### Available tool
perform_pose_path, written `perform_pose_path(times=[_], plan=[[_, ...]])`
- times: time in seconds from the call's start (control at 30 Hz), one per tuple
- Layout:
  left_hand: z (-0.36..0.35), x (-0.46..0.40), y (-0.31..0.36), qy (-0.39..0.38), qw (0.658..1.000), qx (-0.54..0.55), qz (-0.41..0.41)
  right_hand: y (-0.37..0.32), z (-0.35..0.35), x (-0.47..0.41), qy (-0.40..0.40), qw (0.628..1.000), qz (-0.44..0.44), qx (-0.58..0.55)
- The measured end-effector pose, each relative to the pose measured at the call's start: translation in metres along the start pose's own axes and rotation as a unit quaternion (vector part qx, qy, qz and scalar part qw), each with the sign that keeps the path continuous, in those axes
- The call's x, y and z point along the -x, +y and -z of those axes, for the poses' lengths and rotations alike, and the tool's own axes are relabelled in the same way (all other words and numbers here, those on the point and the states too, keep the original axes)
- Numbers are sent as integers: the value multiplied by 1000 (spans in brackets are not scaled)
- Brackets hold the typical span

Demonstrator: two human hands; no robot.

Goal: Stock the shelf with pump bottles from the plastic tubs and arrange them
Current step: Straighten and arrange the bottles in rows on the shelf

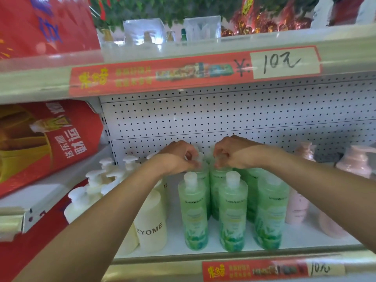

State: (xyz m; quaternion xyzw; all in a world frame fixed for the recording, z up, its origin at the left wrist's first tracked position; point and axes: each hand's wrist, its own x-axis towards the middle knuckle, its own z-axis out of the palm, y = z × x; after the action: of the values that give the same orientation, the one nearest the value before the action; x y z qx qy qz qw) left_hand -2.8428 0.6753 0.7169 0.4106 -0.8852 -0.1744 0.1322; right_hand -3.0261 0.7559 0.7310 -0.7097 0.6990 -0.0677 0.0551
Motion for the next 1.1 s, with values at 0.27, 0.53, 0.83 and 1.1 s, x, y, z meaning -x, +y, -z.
perform_pose_path(times=[0.27,0.53,0.83,1.1], plan=[[11,-30,-7,22,999,39,3,21,12,-31,57,997,5,-53],[-2,-53,-18,34,999,1,-22,23,6,-51,33,996,-12,-80],[-3,-56,-22,6,999,38,-12,29,8,-52,33,996,-11,-84],[1,-10,-6,74,994,67,-38,43,40,3,57,993,-29,-98]])
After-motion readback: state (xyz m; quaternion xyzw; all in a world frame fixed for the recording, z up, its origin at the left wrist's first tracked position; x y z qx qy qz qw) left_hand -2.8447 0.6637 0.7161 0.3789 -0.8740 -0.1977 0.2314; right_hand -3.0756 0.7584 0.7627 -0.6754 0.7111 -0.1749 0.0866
